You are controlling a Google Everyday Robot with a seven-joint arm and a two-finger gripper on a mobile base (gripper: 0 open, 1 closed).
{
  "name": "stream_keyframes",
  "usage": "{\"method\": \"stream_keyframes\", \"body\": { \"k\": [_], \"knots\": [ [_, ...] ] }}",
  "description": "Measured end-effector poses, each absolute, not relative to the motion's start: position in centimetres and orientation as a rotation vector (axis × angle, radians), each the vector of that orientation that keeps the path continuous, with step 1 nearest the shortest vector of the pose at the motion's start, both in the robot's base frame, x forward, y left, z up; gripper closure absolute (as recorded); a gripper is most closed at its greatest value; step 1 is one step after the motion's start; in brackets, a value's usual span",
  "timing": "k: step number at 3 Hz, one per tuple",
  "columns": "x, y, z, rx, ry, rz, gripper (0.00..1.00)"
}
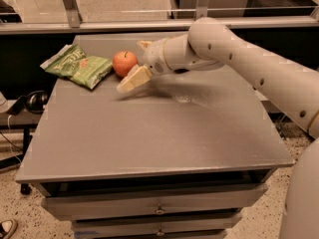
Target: Move apple near green jalapeno chip bag
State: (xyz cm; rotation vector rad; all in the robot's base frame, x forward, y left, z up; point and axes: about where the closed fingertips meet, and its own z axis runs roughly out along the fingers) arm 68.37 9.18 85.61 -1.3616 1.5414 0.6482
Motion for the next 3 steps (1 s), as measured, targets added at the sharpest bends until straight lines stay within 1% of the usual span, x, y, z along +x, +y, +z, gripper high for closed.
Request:
{"method": "stream_keyframes", "body": {
  "k": [1,3],
  "knots": [
    [67.0,6.4,86.4,-1.295,1.536,0.66,0.0],
    [61.7,-2.6,89.1,-1.153,1.464,0.667,0.0]
  ]
}}
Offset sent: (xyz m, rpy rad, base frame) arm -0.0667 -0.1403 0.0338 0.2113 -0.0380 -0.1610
